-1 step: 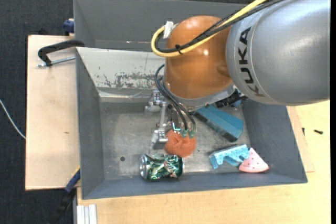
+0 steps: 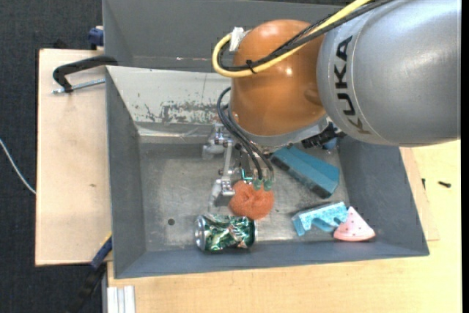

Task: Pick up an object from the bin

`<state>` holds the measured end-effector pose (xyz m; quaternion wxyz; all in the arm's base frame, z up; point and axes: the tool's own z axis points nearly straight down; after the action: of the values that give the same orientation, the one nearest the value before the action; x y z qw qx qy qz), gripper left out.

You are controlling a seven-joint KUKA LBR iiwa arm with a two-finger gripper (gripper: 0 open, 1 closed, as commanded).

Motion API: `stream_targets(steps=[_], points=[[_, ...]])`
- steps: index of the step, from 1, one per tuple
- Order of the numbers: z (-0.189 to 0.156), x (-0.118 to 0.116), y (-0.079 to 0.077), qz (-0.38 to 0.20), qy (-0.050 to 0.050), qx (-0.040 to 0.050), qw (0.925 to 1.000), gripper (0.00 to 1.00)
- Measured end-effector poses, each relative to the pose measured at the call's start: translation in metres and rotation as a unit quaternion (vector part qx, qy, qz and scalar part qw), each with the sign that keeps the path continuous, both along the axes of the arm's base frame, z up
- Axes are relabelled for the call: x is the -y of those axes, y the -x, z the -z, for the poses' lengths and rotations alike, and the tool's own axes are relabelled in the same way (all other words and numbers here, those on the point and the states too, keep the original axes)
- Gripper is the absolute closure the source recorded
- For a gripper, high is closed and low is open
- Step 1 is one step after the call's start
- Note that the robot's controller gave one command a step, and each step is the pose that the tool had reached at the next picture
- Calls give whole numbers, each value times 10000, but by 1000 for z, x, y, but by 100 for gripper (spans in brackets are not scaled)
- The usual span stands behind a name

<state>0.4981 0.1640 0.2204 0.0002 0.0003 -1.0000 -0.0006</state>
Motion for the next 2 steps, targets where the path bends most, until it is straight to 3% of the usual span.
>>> stream_targets(steps=[1,2], points=[[31,25,0,-870,-15,45,9962,0],[73,64,2,-1642,15,-30,9864,0]])
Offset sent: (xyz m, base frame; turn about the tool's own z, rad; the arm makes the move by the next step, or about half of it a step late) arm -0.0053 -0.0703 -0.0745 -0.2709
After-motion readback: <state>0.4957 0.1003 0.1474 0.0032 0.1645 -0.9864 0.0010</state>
